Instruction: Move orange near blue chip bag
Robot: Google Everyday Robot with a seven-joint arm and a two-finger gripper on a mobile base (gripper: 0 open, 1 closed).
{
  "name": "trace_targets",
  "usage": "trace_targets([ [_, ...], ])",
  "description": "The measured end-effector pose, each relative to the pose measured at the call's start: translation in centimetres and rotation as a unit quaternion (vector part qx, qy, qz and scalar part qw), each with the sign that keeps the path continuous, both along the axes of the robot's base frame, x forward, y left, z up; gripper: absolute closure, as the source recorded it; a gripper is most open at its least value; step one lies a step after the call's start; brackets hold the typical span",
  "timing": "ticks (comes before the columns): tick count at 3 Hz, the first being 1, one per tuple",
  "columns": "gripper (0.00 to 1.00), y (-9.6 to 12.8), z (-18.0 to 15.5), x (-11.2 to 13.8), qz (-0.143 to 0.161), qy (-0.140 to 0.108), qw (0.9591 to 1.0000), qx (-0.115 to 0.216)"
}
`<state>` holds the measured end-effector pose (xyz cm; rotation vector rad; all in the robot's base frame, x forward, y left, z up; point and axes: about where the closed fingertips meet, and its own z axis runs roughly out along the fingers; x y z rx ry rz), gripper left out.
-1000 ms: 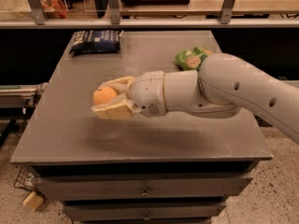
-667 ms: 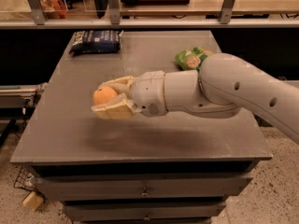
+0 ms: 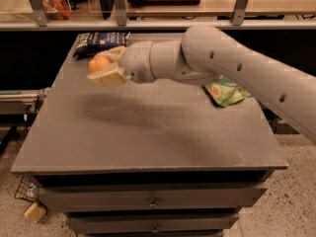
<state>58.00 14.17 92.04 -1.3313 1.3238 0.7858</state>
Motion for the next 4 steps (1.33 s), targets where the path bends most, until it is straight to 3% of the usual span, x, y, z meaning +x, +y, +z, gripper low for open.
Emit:
trace_targets([
  [1, 1.00, 0.9, 1.5, 5.0, -0.017, -0.032, 0.9993, -0.001],
  [2, 1.00, 0.7, 1.4, 10.4, -0.063, -0.063, 0.9959, 0.018],
  [3, 1.00, -0.7, -0.3, 14.2, -0.118, -0.076, 0.9895, 0.034],
  [4, 0.97, -2.2, -2.6, 18.0, -0.170, -0.074, 0.9818, 0.041],
])
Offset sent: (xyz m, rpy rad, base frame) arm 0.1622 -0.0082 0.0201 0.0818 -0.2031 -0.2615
